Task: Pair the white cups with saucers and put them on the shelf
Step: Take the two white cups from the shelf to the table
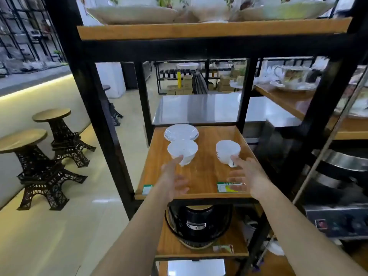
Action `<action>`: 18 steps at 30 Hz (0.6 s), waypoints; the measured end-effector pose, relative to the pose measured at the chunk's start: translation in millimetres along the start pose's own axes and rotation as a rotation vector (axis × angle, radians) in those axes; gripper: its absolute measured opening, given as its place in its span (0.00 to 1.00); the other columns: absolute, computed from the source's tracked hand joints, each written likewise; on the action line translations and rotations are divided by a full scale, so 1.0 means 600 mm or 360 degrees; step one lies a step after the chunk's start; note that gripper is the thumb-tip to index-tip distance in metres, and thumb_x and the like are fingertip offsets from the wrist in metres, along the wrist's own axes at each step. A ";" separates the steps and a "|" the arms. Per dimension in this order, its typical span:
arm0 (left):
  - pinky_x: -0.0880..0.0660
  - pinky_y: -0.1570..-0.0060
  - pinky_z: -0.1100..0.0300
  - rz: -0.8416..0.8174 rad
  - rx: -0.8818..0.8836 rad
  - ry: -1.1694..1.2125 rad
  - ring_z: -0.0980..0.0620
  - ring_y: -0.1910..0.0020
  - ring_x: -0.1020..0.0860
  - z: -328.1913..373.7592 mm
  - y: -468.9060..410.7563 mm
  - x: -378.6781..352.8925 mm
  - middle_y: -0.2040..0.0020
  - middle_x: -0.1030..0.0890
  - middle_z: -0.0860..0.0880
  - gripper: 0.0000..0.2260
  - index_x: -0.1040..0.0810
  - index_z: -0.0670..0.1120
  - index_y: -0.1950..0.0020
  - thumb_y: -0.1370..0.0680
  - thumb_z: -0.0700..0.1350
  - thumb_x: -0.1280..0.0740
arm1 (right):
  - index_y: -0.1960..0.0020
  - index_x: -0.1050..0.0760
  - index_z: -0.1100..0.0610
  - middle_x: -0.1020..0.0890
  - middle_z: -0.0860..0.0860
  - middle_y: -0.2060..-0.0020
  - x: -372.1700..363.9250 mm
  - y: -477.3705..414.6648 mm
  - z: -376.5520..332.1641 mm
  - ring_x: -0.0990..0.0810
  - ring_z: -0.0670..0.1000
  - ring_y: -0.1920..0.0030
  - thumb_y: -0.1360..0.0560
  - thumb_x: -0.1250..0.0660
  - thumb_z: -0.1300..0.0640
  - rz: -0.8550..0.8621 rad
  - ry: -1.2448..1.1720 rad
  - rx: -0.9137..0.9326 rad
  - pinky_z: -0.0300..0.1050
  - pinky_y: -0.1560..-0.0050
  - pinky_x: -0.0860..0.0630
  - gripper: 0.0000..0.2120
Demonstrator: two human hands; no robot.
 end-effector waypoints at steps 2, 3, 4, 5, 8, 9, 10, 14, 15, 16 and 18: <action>0.23 0.59 0.47 0.0009 0.0040 0.0052 0.42 0.47 0.23 -0.003 -0.008 -0.006 0.43 0.26 0.40 0.33 0.40 0.49 0.27 0.27 0.58 0.32 | 0.30 0.37 0.55 0.23 0.62 0.45 -0.013 -0.006 0.000 0.19 0.59 0.53 0.26 0.34 0.45 -0.0164 -0.0109 -0.0080 0.48 0.66 0.21 0.29; 0.23 0.56 0.46 -0.0012 0.0080 0.0101 0.41 0.46 0.23 -0.006 -0.010 -0.009 0.43 0.26 0.40 0.32 0.38 0.49 0.27 0.27 0.57 0.32 | 0.31 0.36 0.55 0.23 0.62 0.45 -0.017 -0.006 0.002 0.19 0.59 0.52 0.26 0.33 0.45 -0.0224 -0.0132 -0.0118 0.48 0.66 0.21 0.28; 0.23 0.54 0.45 -0.0043 0.0109 0.0162 0.41 0.44 0.24 -0.011 -0.015 -0.013 0.43 0.26 0.39 0.31 0.37 0.49 0.28 0.27 0.56 0.32 | 0.31 0.37 0.55 0.24 0.63 0.44 -0.021 -0.010 0.009 0.19 0.60 0.51 0.26 0.33 0.45 -0.0281 -0.0174 -0.0154 0.48 0.65 0.21 0.28; 0.24 0.52 0.45 -0.0063 0.0118 0.0197 0.40 0.42 0.25 -0.013 -0.017 -0.016 0.42 0.27 0.39 0.30 0.36 0.48 0.28 0.26 0.56 0.32 | 0.31 0.37 0.54 0.24 0.63 0.44 -0.024 -0.013 0.012 0.19 0.60 0.50 0.26 0.33 0.46 -0.0310 -0.0200 -0.0170 0.48 0.65 0.21 0.28; 0.24 0.51 0.45 -0.0046 0.0117 0.0233 0.40 0.40 0.26 -0.012 -0.024 -0.019 0.38 0.28 0.39 0.27 0.35 0.48 0.28 0.25 0.54 0.33 | 0.30 0.38 0.54 0.24 0.64 0.43 -0.028 -0.026 0.017 0.20 0.61 0.48 0.27 0.31 0.47 -0.0346 -0.0303 -0.0199 0.49 0.61 0.21 0.29; 0.23 0.51 0.46 -0.0034 0.0111 0.0232 0.40 0.40 0.26 -0.012 -0.026 -0.019 0.37 0.28 0.38 0.27 0.35 0.47 0.29 0.24 0.53 0.33 | 0.30 0.38 0.54 0.24 0.64 0.44 -0.028 -0.029 0.017 0.20 0.61 0.48 0.27 0.31 0.48 -0.0347 -0.0323 -0.0196 0.50 0.60 0.20 0.29; 0.23 0.51 0.46 -0.0024 0.0101 0.0230 0.41 0.39 0.26 -0.011 -0.027 -0.018 0.36 0.28 0.38 0.26 0.35 0.47 0.29 0.24 0.53 0.33 | 0.30 0.38 0.54 0.25 0.63 0.45 -0.028 -0.031 0.017 0.20 0.61 0.48 0.27 0.31 0.49 -0.0338 -0.0328 -0.0194 0.50 0.60 0.20 0.29; 0.22 0.50 0.45 0.0024 0.0048 0.0210 0.41 0.36 0.28 -0.002 -0.032 -0.016 0.32 0.29 0.39 0.27 0.36 0.46 0.28 0.23 0.52 0.33 | 0.29 0.40 0.55 0.29 0.63 0.42 -0.027 -0.040 0.020 0.23 0.61 0.48 0.25 0.33 0.51 -0.0308 -0.0362 -0.0212 0.54 0.53 0.20 0.29; 0.22 0.48 0.45 0.0034 0.0035 0.0222 0.41 0.35 0.28 0.001 -0.033 -0.015 0.31 0.30 0.38 0.27 0.37 0.46 0.27 0.23 0.51 0.33 | 0.28 0.40 0.55 0.30 0.64 0.40 -0.028 -0.042 0.020 0.24 0.62 0.45 0.25 0.33 0.51 -0.0291 -0.0399 -0.0236 0.56 0.49 0.21 0.29; 0.22 0.47 0.44 0.0037 0.0031 0.0238 0.41 0.35 0.28 0.002 -0.033 -0.015 0.31 0.30 0.38 0.28 0.38 0.45 0.26 0.23 0.50 0.33 | 0.28 0.41 0.56 0.32 0.64 0.37 -0.027 -0.044 0.024 0.25 0.63 0.41 0.24 0.34 0.51 -0.0268 -0.0435 -0.0270 0.57 0.47 0.22 0.29; 0.22 0.47 0.45 0.0041 0.0004 0.0220 0.41 0.38 0.26 0.000 -0.035 -0.015 0.35 0.28 0.39 0.27 0.39 0.44 0.26 0.22 0.48 0.35 | 0.27 0.42 0.57 0.33 0.65 0.34 -0.026 -0.044 0.030 0.28 0.63 0.37 0.23 0.36 0.51 -0.0232 -0.0500 -0.0308 0.59 0.44 0.24 0.28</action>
Point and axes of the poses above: each hand's wrist, its own y-axis away from the middle knuckle, its own x-axis out of the back of the hand, z = x × y, the point moved 6 cm from there along -y, towards the middle knuckle
